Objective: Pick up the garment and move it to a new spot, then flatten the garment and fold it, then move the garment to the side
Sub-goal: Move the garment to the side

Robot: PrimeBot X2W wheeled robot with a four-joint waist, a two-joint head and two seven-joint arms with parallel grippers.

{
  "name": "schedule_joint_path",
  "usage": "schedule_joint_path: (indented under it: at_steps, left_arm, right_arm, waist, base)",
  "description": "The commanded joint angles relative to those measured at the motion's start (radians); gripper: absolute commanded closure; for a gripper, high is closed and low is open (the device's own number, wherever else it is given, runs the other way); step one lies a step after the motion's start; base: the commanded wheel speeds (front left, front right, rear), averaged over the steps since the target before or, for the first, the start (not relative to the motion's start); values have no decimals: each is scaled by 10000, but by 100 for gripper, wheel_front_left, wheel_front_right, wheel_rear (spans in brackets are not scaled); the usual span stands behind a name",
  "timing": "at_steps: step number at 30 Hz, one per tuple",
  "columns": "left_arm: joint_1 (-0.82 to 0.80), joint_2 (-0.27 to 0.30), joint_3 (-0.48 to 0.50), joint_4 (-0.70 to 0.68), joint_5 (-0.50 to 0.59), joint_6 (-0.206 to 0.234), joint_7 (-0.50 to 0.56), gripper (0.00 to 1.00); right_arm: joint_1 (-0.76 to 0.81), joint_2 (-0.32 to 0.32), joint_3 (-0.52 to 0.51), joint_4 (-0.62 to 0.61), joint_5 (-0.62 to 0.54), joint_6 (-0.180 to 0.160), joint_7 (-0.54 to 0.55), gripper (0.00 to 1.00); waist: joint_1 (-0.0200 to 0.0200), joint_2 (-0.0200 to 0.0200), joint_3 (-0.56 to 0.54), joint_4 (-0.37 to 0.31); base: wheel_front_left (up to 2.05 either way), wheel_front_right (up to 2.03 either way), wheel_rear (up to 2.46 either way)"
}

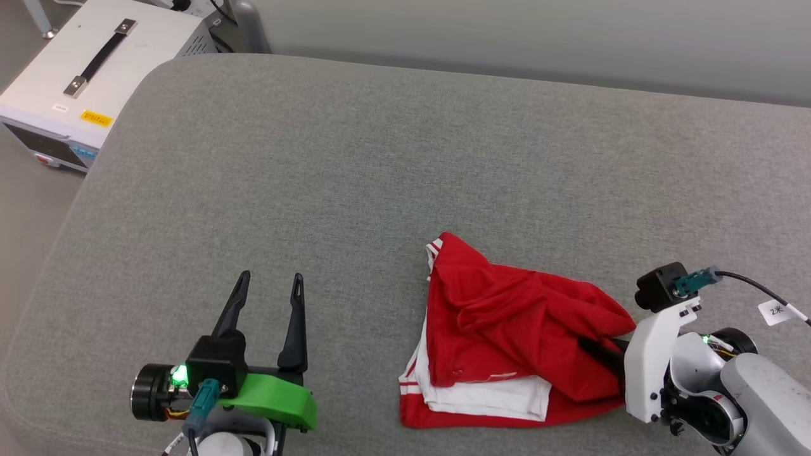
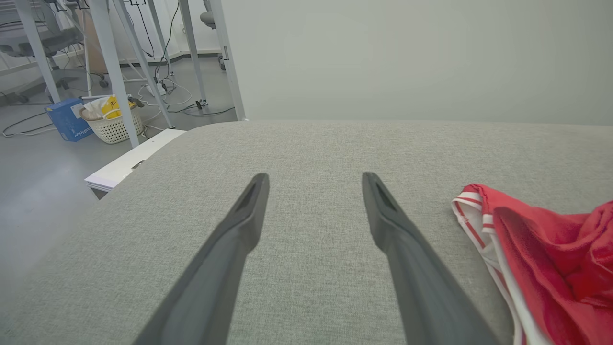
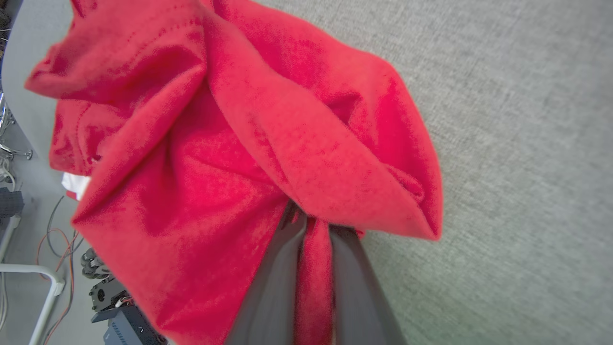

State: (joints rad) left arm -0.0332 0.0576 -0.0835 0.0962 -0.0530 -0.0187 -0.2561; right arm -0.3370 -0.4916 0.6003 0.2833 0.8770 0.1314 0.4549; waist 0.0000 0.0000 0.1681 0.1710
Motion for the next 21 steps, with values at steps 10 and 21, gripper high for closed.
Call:
schedule_joint_path:
  at_steps: [10,21]
  left_arm:
    - [266,-67,136,-5,-32,65,-57,0]
    - [145,-39,262,-344,95,13,-57,0]
  right_arm:
    - [-1169,-1324,446,-1083,-991,-7,-1119,100]
    - [-1856,-2678,-130,-1817,-1247,-7,-825,100]
  waist:
    - [0,0,-485,-1167]
    - [0,0,141,-3017]
  base:
    - [0,0,0]
    - [0,0,0]
